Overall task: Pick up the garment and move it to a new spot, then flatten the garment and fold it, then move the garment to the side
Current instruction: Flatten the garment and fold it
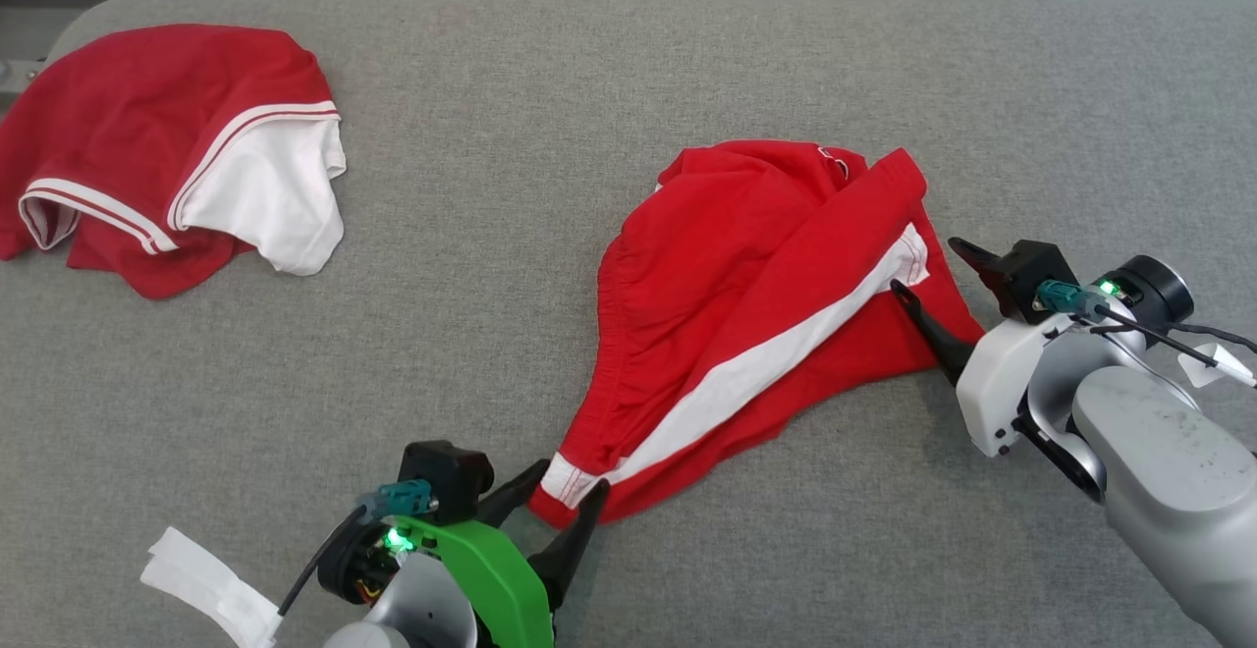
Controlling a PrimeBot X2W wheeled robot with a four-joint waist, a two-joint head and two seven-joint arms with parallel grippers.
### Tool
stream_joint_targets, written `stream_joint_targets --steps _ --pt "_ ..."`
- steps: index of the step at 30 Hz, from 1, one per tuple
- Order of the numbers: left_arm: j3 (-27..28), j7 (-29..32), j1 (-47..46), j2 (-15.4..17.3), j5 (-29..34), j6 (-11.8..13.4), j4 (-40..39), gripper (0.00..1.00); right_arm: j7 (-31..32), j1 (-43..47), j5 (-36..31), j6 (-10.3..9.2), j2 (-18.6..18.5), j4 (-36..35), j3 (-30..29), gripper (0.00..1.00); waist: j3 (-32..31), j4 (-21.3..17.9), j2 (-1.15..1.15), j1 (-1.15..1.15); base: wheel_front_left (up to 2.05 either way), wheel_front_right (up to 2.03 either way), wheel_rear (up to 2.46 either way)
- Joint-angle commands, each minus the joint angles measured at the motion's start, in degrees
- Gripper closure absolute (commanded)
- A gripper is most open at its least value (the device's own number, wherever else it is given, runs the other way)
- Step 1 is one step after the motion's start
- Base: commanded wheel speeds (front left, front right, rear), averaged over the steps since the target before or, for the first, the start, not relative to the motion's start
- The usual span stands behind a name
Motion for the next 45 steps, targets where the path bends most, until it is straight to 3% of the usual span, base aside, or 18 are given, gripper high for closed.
stream_joint_targets --steps 1,3,5,7,8,9,12,14,29,45 --pt "0.0 -0.1 -0.7 0.2 0.5 -0.1 -0.3 0.12 -0.5 -0.4 0.3 -0.06 0.1 0.5 0.4 0.0 0.0 0.0 0.0 0.0 0.0 0.0 0.0" --pt "-0.3 -0.2 -0.8 0.4 0.6 -0.1 -0.7 0.21 -0.9 -1.0 0.7 -0.06 0.0 1.1 1.0 0.0 0.0 0.1 0.0 0.0 0.0 0.0 0.0" --pt "-0.6 -0.1 -0.7 0.7 0.8 -0.1 -1.1 0.47 -1.3 -1.3 1.2 -0.06 -0.2 1.7 1.5 0.0 0.1 0.2 0.0 0.0 0.0 0.0 0.0" --pt "-1.0 0.1 -0.7 0.9 0.7 -0.1 -1.4 0.65 -1.7 -1.6 1.6 -0.06 -0.4 2.5 2.1 0.0 0.1 0.2 0.0 0.0 0.0 0.0 0.0" --pt "-1.1 0.2 -0.7 1.1 0.8 -0.1 -1.5 0.68 -1.8 -1.9 1.7 -0.06 -0.5 2.9 2.3 0.0 0.1 0.3 0.0 0.0 0.0 0.0 0.0" --pt "-1.2 0.2 -0.7 1.2 0.8 -0.1 -1.6 0.78 -2.0 -2.2 1.8 -0.06 -0.4 3.2 2.6 0.0 0.2 0.3 0.0 0.0 0.0 0.0 0.0" --pt "-1.6 0.4 -0.5 1.5 0.6 -0.1 -1.7 0.86 -2.3 -2.9 2.3 -0.06 -0.2 4.1 3.4 0.0 0.3 0.3 0.0 0.0 0.0 0.0 0.0" --pt "-1.9 0.6 -0.3 1.6 0.5 -0.1 -1.8 1.0 -2.6 -3.4 2.7 -0.06 -0.1 4.6 4.0 0.0 0.4 0.3 0.0 0.0 0.0 0.0 0.0" --pt "-2.9 -0.1 -1.5 1.9 0.4 0.1 -2.5 1.0 -4.0 -7.0 5.4 -0.06 0.1 7.5 9.5 0.0 1.9 0.9 0.0 0.0 0.0 0.0 0.0" --pt "0.7 -5.3 -5.0 1.2 1.7 3.4 -0.7 1.0 -4.0 -10.9 10.9 -0.05 -0.7 9.5 16.3 0.0 3.7 2.2 0.0 0.0 0.0 0.0 0.0"
